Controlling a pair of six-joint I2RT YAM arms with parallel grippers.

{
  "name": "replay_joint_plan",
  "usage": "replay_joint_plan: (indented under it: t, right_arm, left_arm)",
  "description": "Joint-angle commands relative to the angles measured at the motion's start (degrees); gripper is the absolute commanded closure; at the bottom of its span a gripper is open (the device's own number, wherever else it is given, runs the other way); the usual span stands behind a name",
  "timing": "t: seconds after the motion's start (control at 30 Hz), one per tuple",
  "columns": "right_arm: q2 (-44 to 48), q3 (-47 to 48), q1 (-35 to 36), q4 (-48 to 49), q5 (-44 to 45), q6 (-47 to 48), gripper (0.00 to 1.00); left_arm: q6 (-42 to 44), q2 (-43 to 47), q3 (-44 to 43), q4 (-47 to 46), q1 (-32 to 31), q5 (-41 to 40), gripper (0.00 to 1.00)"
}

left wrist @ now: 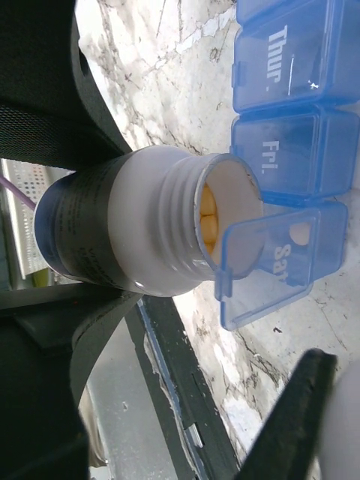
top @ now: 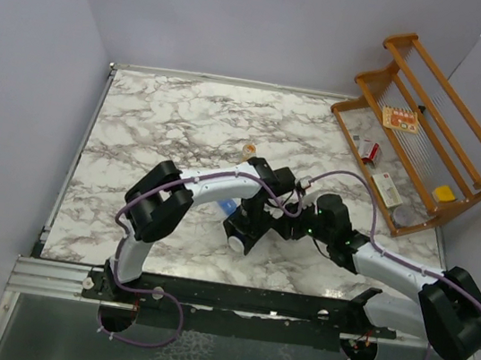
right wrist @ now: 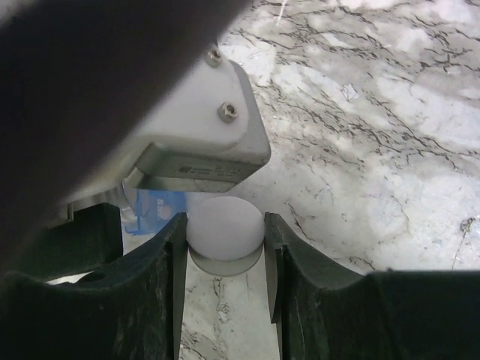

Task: Sort the pills into containers
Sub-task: Pour the pill into the pill container, then screw the lid of the pill bottle onto the pill bottle.

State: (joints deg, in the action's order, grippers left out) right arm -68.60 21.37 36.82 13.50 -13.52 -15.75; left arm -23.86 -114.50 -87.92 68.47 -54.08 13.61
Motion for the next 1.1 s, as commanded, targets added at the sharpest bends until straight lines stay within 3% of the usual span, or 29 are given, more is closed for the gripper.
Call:
replay_joint_plan:
  t: [0.0,1.07]
  right_arm:
    - [1.1,1.21,2.91,1.91,-6.61,6.48,0.99]
    - [1.43,1.55,3.28,0.59,-0.82,5.78,0.99]
  left_arm:
    - [-1.37,4.94,3.23,-7.38,0.49,-0.75,1.0]
    - [-5.55,28.25,34.36,-38.74,0.47,-4.25,1.0]
